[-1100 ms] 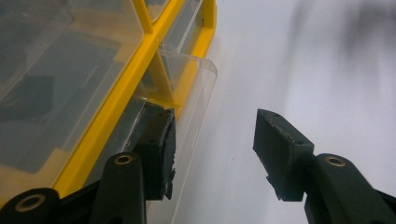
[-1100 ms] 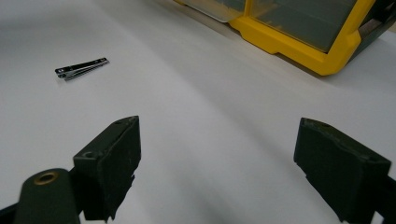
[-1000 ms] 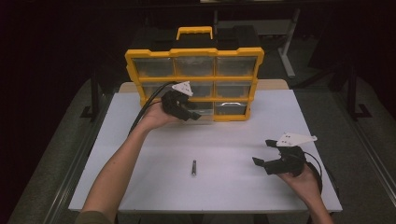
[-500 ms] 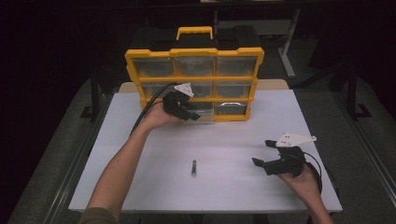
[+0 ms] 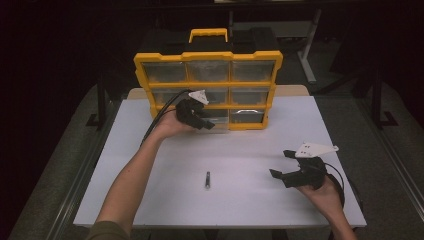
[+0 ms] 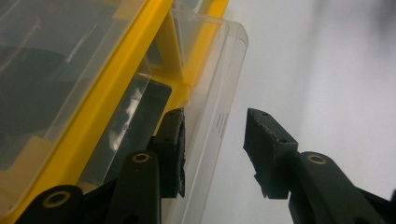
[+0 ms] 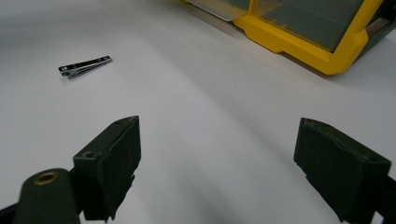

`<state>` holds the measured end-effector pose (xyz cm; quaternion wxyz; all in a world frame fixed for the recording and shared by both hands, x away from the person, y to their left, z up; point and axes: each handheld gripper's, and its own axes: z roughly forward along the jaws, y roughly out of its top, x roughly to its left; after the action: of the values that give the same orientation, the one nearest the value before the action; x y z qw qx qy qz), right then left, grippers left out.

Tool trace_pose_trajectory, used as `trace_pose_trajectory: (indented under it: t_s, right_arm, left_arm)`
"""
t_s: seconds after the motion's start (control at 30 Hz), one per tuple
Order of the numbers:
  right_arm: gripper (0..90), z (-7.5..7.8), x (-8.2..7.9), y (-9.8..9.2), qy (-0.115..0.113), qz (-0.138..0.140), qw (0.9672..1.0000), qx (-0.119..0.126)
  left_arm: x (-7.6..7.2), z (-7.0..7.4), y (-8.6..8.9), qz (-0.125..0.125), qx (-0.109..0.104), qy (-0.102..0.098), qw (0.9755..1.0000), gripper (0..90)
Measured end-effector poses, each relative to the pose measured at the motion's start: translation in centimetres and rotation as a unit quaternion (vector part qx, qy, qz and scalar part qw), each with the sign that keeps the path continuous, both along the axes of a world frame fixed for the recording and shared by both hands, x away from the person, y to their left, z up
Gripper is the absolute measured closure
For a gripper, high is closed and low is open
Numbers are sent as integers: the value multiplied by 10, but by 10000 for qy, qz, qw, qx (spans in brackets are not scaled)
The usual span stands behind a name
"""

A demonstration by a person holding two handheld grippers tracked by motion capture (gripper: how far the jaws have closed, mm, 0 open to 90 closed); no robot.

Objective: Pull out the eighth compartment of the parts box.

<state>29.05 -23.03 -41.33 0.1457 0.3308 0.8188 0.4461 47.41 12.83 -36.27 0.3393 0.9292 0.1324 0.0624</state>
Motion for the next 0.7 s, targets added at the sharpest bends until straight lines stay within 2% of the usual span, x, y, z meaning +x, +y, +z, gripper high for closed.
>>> trace_pose_trajectory:
  t_s: [0.23, 0.7]
  right_arm:
    - [140, 0, 0, 1, 16, 26, 10000, 5]
    - [140, -1, -1, 1, 35, 2, 10000, 11]
  left_arm:
    - [0, 1, 2, -82, -5, -6, 10000, 680]
    - [-7, 2, 8, -352, -10, 224, 9991, 712]
